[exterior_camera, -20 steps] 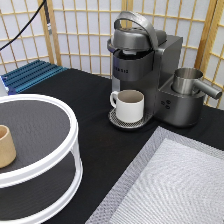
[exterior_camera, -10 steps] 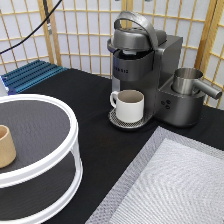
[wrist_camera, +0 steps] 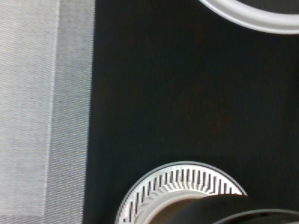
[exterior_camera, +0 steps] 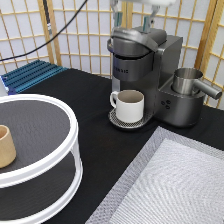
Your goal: Make coffee
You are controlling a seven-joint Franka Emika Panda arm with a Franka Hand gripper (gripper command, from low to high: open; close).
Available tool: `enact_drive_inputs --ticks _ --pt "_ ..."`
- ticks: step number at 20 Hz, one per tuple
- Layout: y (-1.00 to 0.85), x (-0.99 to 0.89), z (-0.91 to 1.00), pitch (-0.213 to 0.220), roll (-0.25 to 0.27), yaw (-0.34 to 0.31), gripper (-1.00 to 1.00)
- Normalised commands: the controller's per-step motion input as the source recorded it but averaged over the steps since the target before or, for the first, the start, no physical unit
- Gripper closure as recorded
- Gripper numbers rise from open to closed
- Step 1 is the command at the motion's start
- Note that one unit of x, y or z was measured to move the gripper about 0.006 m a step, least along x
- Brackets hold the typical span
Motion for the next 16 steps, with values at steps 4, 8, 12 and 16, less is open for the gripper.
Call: enact_drive_inputs --ticks 4,8,12,16 --pt "-0.78 0.00 -0.30 0.009 0.010 0.004 -1.00" --pt "-0.17 -0.02 -0.02 0.022 0.012 0.000 -1.00" --pt "0.52 -0.21 0.52 -0.026 -0.001 0.000 -1.00" --pt "0.20 -0.44 0.56 -0.052 0.007 -0.002 -1.00"
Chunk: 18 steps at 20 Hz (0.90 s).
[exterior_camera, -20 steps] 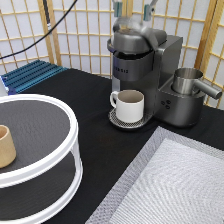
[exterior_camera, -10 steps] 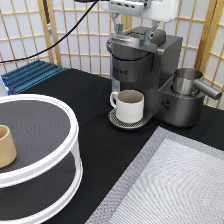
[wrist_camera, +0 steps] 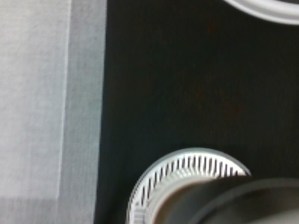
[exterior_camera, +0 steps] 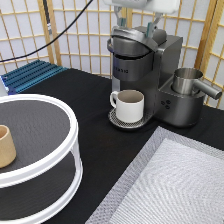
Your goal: Make coffee
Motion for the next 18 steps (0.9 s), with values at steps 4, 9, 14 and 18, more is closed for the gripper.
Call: enact_drive_inputs --ticks 4,9,14,18 --pt "-0.52 -0.48 0.09 -0.004 0.051 -0.068 -1.00" --pt "-0.62 -0.28 -0.14 -0.071 0.023 -0.109 -1.00" --pt "-0.31 -0.06 -0.62 -0.104 0.000 -0.080 -1.00" --pt "-0.04 0.00 -1.00 -0.079 0.000 -0.009 -1.00"
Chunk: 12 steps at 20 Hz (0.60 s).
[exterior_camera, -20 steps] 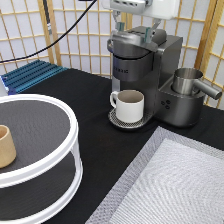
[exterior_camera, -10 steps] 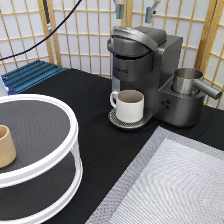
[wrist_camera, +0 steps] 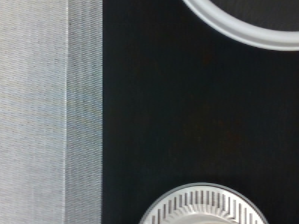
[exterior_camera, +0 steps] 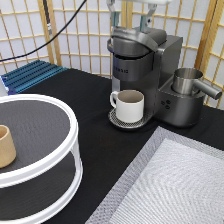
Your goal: Make coffee
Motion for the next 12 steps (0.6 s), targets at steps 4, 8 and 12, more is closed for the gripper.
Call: enact_drive_inputs --ticks 4,8,12 --pt "0.00 0.00 -1.00 -0.059 0.000 0.000 -1.00" --pt "-0.15 -0.08 -0.40 -0.005 0.016 0.000 -1.00" --pt "0.15 -0.14 0.78 0.000 -0.004 0.000 -1.00"
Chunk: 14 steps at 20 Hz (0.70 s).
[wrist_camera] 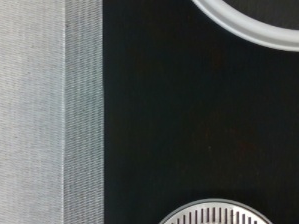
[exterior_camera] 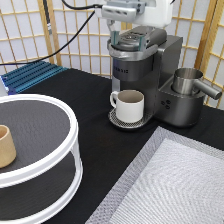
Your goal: Make coffee
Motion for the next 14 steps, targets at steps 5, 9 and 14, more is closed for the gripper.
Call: enact_drive_inputs --ticks 5,9,14 --pt "-0.13 -0.18 1.00 0.000 0.011 0.031 -1.00" --pt "-0.09 -0.11 0.66 0.000 0.066 0.278 -1.00" --pt "0.00 0.00 0.21 0.000 0.017 0.375 -1.00"
